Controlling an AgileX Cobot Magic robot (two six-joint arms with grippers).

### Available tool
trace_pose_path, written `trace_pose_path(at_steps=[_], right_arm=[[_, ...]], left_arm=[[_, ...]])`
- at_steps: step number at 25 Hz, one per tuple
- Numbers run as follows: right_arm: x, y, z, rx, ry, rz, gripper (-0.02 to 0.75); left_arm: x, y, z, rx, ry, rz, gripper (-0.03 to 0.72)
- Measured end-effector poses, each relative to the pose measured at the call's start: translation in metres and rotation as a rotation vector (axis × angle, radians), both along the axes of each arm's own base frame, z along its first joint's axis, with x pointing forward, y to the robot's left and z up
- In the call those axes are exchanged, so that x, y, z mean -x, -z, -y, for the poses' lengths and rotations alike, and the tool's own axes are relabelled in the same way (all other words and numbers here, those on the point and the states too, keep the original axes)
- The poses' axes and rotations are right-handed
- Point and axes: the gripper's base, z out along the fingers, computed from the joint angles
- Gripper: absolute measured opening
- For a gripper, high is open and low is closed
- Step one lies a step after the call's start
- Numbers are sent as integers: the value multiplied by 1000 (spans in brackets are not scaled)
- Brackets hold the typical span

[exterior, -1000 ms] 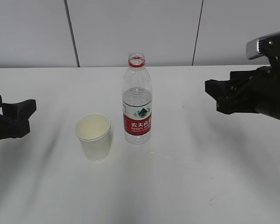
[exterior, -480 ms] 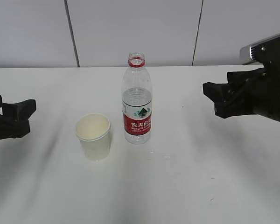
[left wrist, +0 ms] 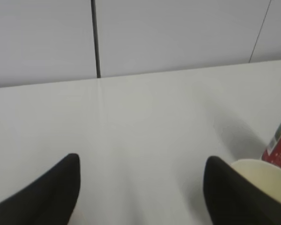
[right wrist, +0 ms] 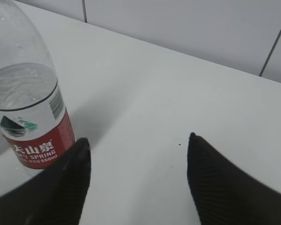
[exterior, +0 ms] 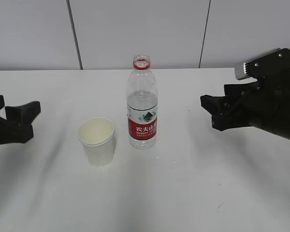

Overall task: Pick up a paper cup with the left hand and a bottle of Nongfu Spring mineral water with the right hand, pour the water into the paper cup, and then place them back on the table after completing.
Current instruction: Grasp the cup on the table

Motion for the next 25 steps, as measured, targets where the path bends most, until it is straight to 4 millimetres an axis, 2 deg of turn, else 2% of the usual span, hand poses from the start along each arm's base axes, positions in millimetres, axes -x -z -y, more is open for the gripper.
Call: trace_pose_path(at_steps=[3,8,17,20,25], right_arm=[[-4,7,-3,-22,-14,20,482],[-9,14,-6,-51,-29,49,482],[-10,15,-6,-56,-32,53,482],[-10,15,-6,-56,-32,53,482],[-10,15,-6,-57,-32,55,482]], left_arm=[[4,17,6,-62,93,-3,515],[12,43,10,-45,164,43,517],[15,98,24,-52,324,-168,521],[12,103,30,-45,385,-177,526],[-6,102,39,-33,418,-133,585]])
